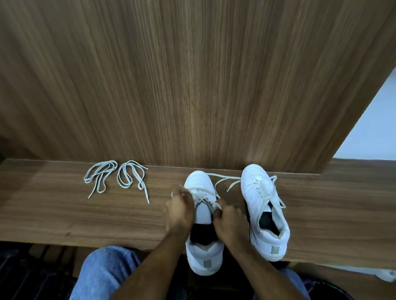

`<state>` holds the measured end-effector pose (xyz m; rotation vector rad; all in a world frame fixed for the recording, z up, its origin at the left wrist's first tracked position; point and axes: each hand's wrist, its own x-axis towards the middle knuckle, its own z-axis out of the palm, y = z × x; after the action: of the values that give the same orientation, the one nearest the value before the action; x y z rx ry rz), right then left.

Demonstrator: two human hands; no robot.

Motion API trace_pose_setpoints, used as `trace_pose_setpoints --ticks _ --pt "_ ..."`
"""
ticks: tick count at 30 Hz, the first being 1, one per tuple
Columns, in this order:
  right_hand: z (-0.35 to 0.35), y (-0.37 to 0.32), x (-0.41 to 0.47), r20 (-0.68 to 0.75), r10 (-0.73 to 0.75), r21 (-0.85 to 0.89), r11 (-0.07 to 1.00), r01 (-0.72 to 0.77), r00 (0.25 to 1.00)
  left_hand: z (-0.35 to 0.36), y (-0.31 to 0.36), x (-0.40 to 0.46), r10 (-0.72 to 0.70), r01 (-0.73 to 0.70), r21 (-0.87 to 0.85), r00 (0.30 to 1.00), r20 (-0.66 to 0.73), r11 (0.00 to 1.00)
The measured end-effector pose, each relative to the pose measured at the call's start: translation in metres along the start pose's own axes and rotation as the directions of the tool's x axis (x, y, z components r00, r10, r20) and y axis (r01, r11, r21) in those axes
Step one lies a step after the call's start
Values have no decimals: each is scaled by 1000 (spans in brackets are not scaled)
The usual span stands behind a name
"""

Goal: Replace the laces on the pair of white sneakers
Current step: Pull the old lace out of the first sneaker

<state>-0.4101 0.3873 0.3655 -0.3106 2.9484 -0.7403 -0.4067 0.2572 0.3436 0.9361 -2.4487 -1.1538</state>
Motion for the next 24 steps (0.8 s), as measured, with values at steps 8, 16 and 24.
trace_pose_setpoints --ticks 8,16,24 --pt "0 -1 0 -4 -4 1 1000 4 1000 -13 -10 4 -13 13 -158 1000 -3 987" --pt "0 -3 -1 22 21 1 1000 -21 1000 -3 4 2 474 -498 574 856 205 650" --pt "0 -3 -1 27 20 0 1000 -20 999 -18 13 26 -340 13 -727 889 -305 687"
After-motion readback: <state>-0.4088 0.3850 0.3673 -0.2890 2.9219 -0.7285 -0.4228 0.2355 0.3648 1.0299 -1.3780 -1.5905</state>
